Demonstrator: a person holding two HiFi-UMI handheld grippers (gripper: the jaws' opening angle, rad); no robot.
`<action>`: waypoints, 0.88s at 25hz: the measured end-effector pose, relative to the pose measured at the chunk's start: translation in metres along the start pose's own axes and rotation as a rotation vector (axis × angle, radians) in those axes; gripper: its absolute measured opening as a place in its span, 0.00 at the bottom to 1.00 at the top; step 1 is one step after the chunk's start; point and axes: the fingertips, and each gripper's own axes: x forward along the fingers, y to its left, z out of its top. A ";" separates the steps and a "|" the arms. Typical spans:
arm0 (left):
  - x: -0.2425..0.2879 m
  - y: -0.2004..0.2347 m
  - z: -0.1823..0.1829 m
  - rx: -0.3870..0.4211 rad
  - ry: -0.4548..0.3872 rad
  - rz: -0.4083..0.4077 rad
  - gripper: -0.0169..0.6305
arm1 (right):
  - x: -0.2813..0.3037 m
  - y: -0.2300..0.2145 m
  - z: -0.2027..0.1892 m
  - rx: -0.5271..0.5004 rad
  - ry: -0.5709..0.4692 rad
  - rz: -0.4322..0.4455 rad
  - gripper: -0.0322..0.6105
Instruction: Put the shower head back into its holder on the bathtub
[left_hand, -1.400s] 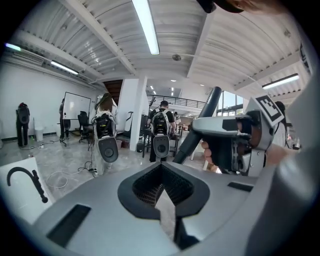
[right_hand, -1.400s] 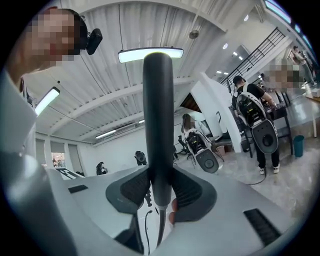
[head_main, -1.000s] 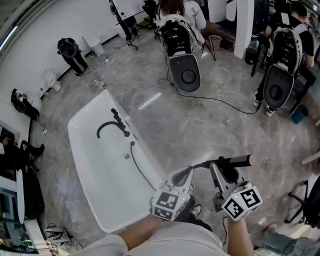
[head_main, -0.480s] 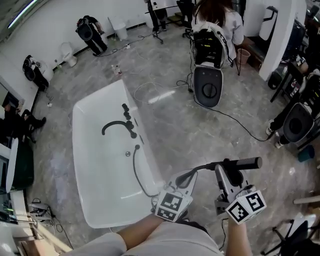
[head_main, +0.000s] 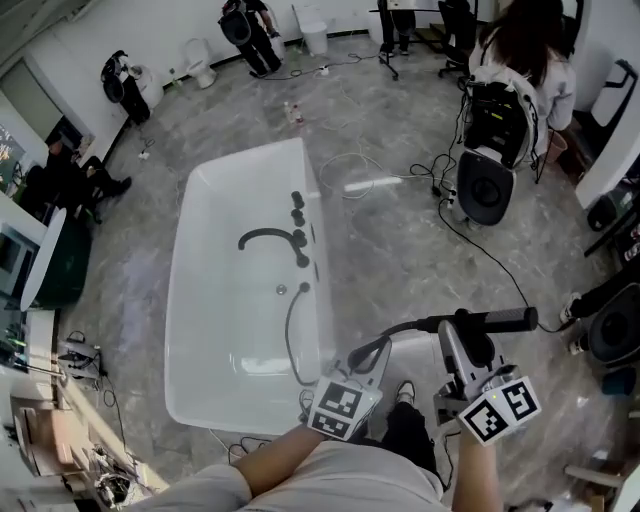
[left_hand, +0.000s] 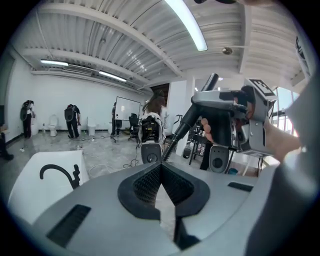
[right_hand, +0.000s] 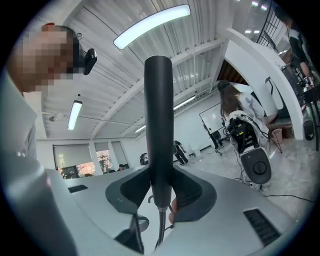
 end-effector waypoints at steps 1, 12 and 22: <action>0.002 0.008 -0.002 -0.014 0.001 0.032 0.03 | 0.008 -0.003 0.002 0.005 0.009 0.023 0.27; 0.028 0.033 -0.006 -0.149 0.008 0.338 0.03 | 0.065 -0.025 0.033 0.044 0.140 0.318 0.27; 0.019 0.076 -0.040 -0.221 0.023 0.521 0.03 | 0.107 -0.020 0.043 0.037 0.185 0.436 0.27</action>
